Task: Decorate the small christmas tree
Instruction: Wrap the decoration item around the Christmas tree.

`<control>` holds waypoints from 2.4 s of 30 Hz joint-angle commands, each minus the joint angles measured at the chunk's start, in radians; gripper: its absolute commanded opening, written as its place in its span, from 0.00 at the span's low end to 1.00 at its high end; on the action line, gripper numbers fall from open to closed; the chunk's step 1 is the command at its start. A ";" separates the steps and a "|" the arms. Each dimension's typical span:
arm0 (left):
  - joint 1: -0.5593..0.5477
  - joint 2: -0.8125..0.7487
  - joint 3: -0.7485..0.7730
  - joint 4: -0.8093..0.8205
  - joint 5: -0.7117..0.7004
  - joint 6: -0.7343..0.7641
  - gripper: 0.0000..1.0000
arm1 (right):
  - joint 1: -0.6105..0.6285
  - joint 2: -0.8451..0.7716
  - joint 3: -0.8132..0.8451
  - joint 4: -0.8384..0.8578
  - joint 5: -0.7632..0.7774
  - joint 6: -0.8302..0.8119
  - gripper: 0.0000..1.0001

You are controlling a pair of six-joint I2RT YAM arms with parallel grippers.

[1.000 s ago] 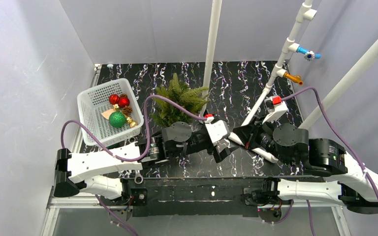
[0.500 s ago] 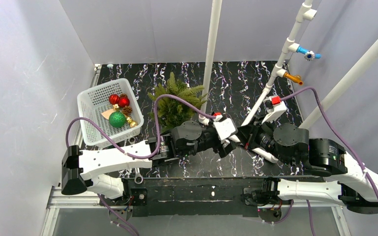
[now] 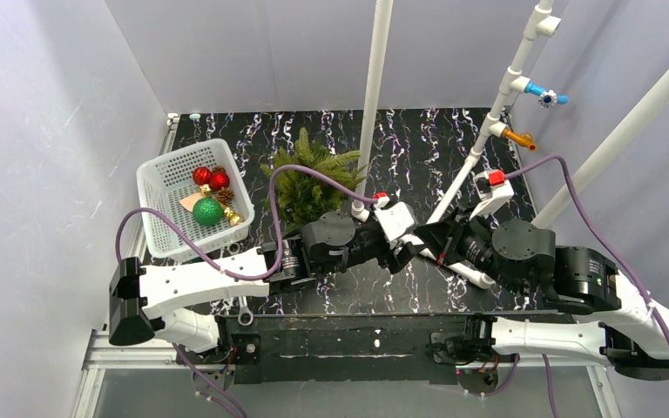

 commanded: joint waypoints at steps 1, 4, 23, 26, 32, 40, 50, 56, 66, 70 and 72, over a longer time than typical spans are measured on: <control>0.003 -0.044 0.002 0.038 -0.019 -0.009 0.66 | -0.002 -0.006 0.001 0.041 0.010 0.010 0.01; 0.003 -0.046 -0.007 0.039 -0.024 -0.010 0.65 | -0.003 -0.003 0.006 0.042 0.010 0.003 0.01; 0.003 -0.020 0.003 0.046 -0.052 -0.036 0.14 | -0.003 0.000 0.002 0.057 -0.007 -0.011 0.01; 0.003 -0.020 0.003 0.042 -0.049 -0.036 0.05 | -0.002 -0.001 0.002 0.060 -0.006 -0.012 0.01; 0.004 -0.035 -0.010 0.030 -0.065 -0.042 0.00 | -0.003 -0.011 -0.001 0.052 0.007 0.003 0.08; 0.014 -0.006 0.029 -0.009 -0.098 -0.014 0.00 | -0.003 0.011 0.050 -0.045 0.061 0.065 0.79; 0.027 0.064 0.234 -0.154 -0.159 0.024 0.00 | -0.003 -0.038 0.102 0.083 0.140 -0.063 0.84; 0.064 0.119 0.366 -0.221 -0.123 0.085 0.00 | -0.003 -0.049 0.153 0.174 0.138 -0.183 0.86; 0.092 0.135 0.484 -0.253 -0.090 0.128 0.00 | -0.003 -0.127 0.106 0.226 0.136 -0.194 0.87; 0.093 0.116 0.500 -0.253 -0.077 0.150 0.00 | -0.003 -0.144 0.091 0.229 0.142 -0.194 0.88; 0.093 0.110 0.512 -0.256 -0.070 0.154 0.00 | -0.003 -0.141 0.091 0.231 0.142 -0.199 0.88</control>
